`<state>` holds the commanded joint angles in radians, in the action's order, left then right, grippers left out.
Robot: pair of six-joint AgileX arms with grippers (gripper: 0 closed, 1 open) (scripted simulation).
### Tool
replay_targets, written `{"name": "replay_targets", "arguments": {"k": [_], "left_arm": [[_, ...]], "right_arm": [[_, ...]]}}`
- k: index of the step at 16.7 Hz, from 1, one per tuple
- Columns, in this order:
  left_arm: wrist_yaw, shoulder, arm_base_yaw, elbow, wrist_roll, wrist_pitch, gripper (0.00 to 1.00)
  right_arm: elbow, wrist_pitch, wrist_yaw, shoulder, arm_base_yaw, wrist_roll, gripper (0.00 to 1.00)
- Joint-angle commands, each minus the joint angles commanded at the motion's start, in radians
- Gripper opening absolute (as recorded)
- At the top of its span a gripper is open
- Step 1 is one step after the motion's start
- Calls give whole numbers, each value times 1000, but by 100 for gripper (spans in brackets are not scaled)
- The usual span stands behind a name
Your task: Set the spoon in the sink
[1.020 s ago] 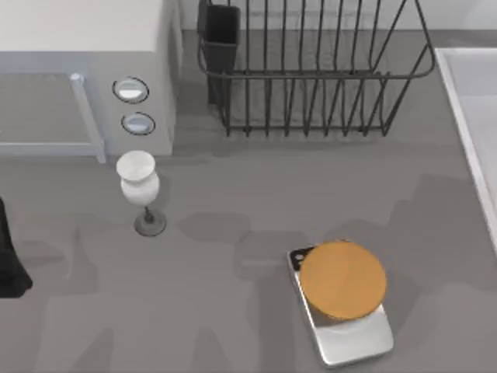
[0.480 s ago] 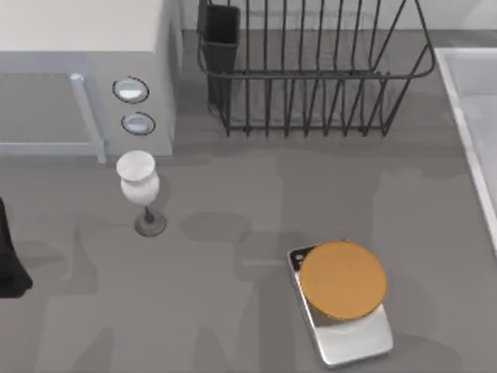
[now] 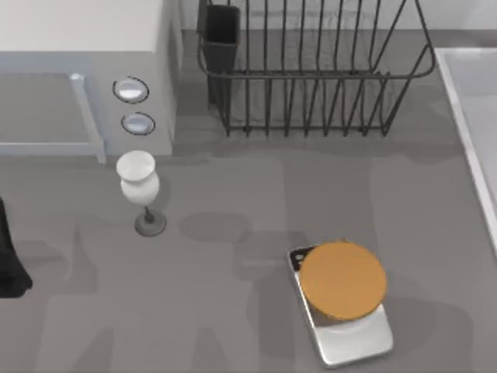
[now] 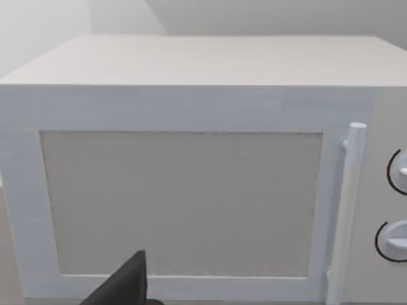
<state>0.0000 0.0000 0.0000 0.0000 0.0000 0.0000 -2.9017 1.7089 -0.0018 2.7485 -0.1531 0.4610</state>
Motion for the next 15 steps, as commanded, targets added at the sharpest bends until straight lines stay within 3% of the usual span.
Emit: {"name": "replay_targets", "arguments": {"k": [6, 15], "left_arm": [[0, 0, 0, 0, 0, 0, 100], [0, 0, 0, 0, 0, 0, 100]], "right_arm": [[42, -35, -2, -17, -5, -1, 0], [452, -305, -3, -140, 1, 0, 0]]}}
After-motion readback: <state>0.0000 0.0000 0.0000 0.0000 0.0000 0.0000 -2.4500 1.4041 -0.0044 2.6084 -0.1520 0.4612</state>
